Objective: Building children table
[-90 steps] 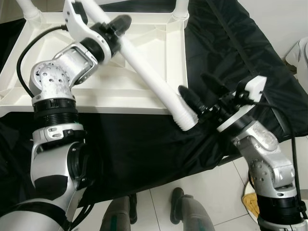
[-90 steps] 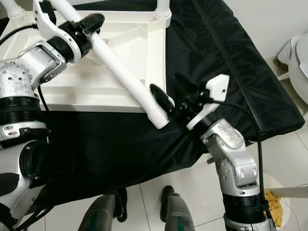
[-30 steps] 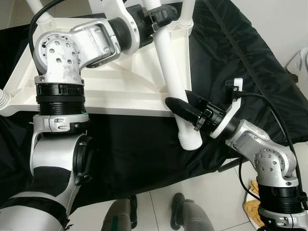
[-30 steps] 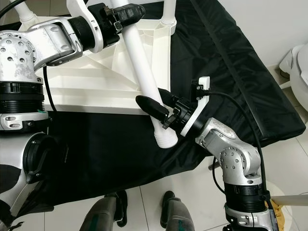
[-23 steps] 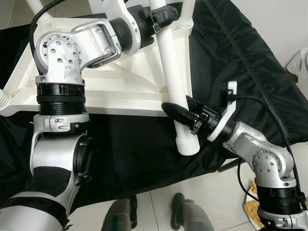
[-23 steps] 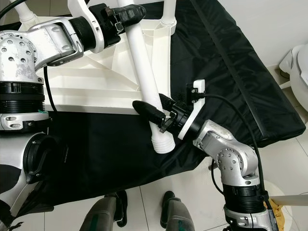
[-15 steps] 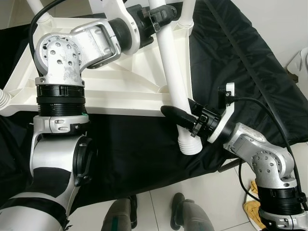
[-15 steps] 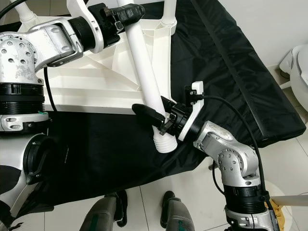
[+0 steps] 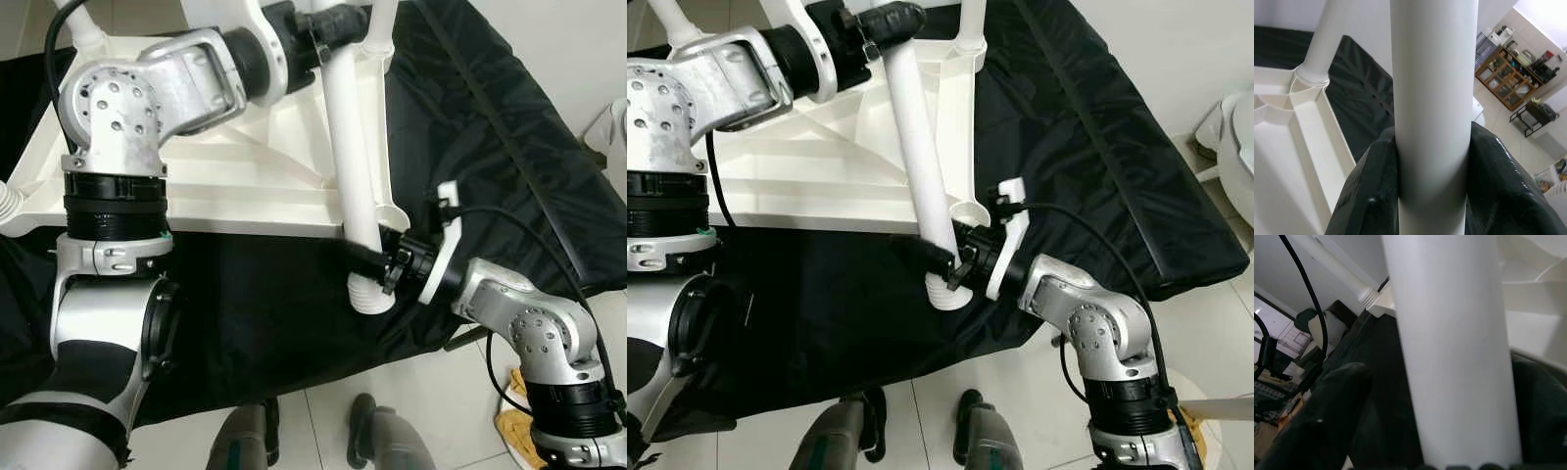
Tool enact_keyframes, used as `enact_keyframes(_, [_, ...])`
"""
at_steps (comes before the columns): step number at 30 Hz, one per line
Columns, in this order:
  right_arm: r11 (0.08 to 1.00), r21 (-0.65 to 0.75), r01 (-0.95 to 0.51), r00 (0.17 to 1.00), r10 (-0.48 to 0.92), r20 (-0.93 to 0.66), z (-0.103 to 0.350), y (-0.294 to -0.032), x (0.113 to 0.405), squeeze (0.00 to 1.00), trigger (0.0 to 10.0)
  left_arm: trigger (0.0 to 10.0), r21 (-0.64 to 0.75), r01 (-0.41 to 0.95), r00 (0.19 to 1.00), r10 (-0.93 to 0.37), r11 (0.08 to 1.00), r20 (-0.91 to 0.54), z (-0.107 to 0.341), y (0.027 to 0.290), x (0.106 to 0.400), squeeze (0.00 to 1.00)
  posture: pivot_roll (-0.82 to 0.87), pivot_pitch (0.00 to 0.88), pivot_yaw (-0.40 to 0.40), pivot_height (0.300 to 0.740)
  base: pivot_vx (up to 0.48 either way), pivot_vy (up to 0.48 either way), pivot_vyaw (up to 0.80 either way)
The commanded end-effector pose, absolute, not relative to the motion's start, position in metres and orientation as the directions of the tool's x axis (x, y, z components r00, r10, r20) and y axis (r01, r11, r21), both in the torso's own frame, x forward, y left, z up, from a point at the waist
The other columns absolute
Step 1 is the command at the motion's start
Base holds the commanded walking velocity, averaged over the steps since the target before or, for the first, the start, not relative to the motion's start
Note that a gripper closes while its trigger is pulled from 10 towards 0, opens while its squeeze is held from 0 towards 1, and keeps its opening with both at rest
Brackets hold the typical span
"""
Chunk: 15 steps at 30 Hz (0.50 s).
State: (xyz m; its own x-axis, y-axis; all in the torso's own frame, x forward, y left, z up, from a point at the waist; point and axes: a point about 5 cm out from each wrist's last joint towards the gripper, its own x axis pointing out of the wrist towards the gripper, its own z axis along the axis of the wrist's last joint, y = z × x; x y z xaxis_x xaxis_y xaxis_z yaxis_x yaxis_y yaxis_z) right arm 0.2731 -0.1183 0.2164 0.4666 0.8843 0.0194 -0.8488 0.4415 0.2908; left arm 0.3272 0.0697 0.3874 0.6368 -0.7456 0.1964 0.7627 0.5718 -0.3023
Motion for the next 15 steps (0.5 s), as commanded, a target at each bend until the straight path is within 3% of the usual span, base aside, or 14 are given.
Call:
enact_keyframes(1, [0.42, 0.326, -0.847, 0.439, 0.898, -0.017, 0.209, -0.116, 0.269, 0.0, 4.3, 10.0, -0.154, 0.938, 0.342, -0.893, 0.309, 0.293, 0.397, 0.065, 0.308, 0.0, -0.01, 0.199, 0.044, 0.74, 0.0, 0.0, 0.0])
enact_keyframes(2, [0.415, 0.329, -0.848, 0.435, 0.901, -0.016, 0.21, -0.117, 0.269, 0.0, 3.8, 10.0, -0.145, 0.941, 0.336, -0.896, 0.306, 0.291, 0.397, 0.065, 0.307, 0.0, -0.01, 0.199, 0.045, 0.74, 0.0, 0.0, 0.0])
enact_keyframes(3, [0.418, 0.327, -0.848, 0.438, 0.899, -0.013, 0.212, -0.119, 0.27, 0.0, 2.2, 10.0, -0.137, 0.943, 0.331, -0.899, 0.304, 0.288, 0.396, 0.065, 0.306, 0.0, -0.01, 0.199, 0.045, 0.74, 0.0, 0.0, 0.0])
enact_keyframes(4, [0.418, 0.327, -0.848, 0.438, 0.899, -0.013, 0.212, -0.119, 0.27, 0.0, 2.2, 10.0, -0.137, 0.943, 0.331, -0.899, 0.304, 0.288, 0.396, 0.065, 0.306, 0.0, -0.01, 0.199, 0.045, 0.74, 0.0, 0.0, 0.0])
enact_keyframes(5, [0.421, 0.319, -0.849, 0.441, 0.897, -0.01, 0.213, -0.121, 0.271, 0.0, 0.0, 10.0, -0.133, 0.945, 0.325, -0.902, 0.298, 0.285, 0.396, 0.064, 0.305, 0.0, -0.01, 0.199, 0.045, 0.74, 0.0, 0.0, 0.0])
enact_keyframes(15, [0.459, 0.289, -0.84, 0.482, 0.876, 0.01, 0.222, -0.127, 0.281, 0.0, 0.0, 10.0, -0.073, 0.97, 0.242, -0.937, 0.231, 0.251, 0.388, 0.057, 0.291, 0.0, -0.01, 0.197, 0.045, 0.74, 0.0, 0.0, 0.0])
